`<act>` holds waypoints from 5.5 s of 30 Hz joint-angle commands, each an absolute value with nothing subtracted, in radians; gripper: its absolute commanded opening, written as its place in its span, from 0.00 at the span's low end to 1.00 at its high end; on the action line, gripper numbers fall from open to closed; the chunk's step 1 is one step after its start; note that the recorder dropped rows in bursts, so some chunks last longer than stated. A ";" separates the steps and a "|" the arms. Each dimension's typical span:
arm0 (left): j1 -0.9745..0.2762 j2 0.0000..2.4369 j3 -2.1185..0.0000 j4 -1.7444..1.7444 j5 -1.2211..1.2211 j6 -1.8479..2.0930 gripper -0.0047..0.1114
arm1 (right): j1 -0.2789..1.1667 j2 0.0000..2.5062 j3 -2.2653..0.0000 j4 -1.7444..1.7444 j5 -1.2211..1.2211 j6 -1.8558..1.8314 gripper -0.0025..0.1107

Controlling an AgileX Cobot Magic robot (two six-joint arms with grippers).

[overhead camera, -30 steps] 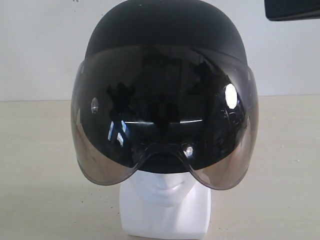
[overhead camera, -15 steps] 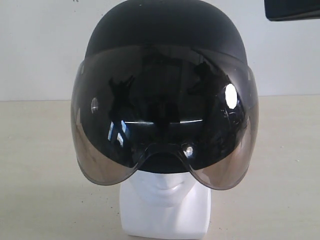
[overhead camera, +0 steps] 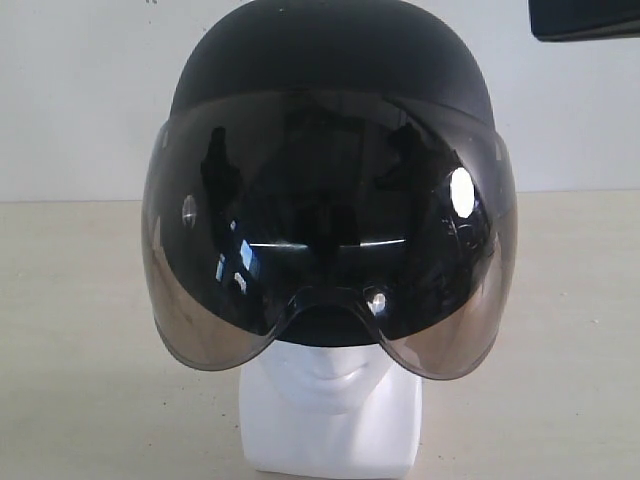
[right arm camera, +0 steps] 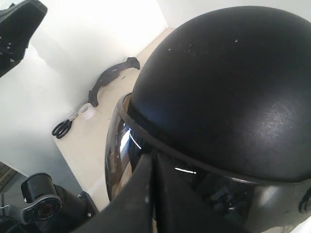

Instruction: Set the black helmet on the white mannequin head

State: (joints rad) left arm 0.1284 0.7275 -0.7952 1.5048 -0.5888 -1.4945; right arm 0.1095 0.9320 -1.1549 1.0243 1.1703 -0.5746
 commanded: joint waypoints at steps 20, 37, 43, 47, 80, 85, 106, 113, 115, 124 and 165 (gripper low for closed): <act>0.056 0.684 -0.669 0.597 0.151 -0.802 0.08 | 0.112 0.929 -1.163 1.026 1.156 -0.581 0.02; -0.034 0.578 -0.860 -0.785 0.773 0.534 0.08 | 0.112 0.929 -1.163 1.026 1.151 -0.581 0.02; -0.034 0.784 -0.980 -1.139 0.975 0.806 0.08 | 0.112 0.929 -1.163 1.026 1.148 -0.581 0.02; -0.034 0.910 -1.048 -1.148 1.047 0.812 0.08 | 0.112 0.929 -1.163 1.026 1.096 -0.581 0.02; -0.220 1.094 -1.099 -1.049 0.974 0.894 0.08 | 0.311 1.059 -1.082 0.991 1.012 -0.561 0.02; -0.220 1.094 -1.089 -1.045 0.996 0.894 0.08 | 0.314 1.059 -1.025 0.990 1.012 -0.561 0.02; -0.220 1.094 -1.026 -0.959 0.991 0.868 0.08 | 0.314 1.059 -1.023 0.995 1.054 -0.551 0.02; -0.220 1.094 -0.970 -0.957 0.980 0.868 0.08 | 0.314 1.059 -1.023 0.985 1.085 -0.532 0.02; -0.220 1.094 -0.970 -0.956 0.988 0.868 0.08 | 0.314 1.059 -1.023 0.980 1.089 -0.527 0.02; -0.220 1.094 -0.970 -0.960 0.997 0.868 0.08 | 0.314 1.059 -1.023 0.948 1.105 -0.506 0.02; -0.220 1.148 -1.001 -0.852 0.984 0.837 0.08 | 0.314 1.059 -1.023 0.909 1.104 -0.486 0.02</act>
State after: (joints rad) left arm -0.2111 1.1306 -1.0315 -0.9543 0.9477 0.8574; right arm 0.3142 1.0575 -1.0260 0.9306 1.1388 -0.4845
